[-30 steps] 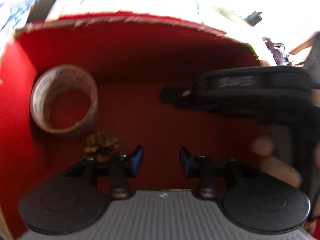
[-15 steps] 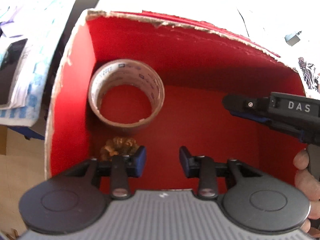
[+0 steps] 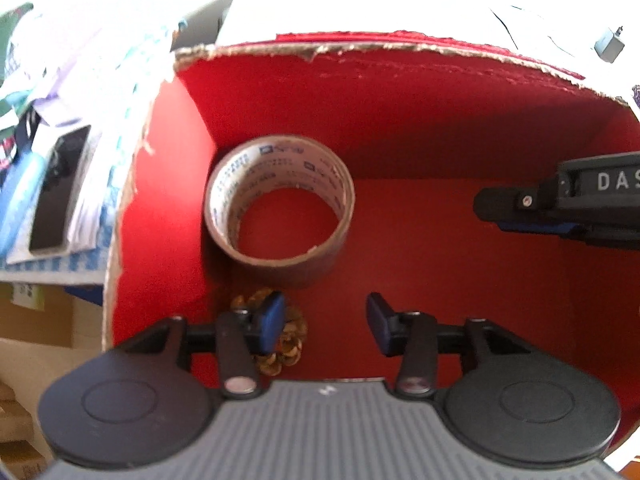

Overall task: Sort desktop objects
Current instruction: 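Lower the pinecone onto the box floor and open the right gripper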

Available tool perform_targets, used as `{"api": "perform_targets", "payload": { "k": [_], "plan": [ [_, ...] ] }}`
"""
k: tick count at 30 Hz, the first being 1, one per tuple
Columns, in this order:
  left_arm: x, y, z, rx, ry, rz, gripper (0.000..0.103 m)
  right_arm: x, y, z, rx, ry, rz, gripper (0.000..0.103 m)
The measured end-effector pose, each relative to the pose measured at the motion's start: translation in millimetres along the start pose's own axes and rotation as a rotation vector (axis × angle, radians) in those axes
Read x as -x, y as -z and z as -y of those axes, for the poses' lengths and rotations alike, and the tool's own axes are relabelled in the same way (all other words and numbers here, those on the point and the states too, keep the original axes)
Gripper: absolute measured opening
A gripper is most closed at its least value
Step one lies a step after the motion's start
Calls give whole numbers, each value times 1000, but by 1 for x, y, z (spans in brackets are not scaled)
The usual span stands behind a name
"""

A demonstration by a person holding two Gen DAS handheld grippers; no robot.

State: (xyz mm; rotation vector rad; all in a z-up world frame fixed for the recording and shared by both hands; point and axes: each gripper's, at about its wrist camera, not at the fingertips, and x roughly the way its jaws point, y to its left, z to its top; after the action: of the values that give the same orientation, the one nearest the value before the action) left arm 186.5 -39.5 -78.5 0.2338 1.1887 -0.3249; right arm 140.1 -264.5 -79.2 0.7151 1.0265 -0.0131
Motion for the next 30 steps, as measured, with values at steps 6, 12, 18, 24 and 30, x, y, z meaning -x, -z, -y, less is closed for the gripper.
{"api": "perform_targets", "payload": {
  "k": [6,12,18,24,30],
  "plan": [
    [5,2,3,-7,2,13,52,-6,1,-10,61,31,-19,24],
    [1,6,0,-3,20,18,53,-11,2,-16,107,43,-38,24],
    [-3,4,-2,-13,25,26,56,-15,2,-19,119,43,-55,25],
    [1,7,3,-35,9,52,58,-17,2,-20,122,45,-54,25],
    [2,8,3,-27,17,56,59,-18,2,-19,118,37,-52,27]
  ]
}}
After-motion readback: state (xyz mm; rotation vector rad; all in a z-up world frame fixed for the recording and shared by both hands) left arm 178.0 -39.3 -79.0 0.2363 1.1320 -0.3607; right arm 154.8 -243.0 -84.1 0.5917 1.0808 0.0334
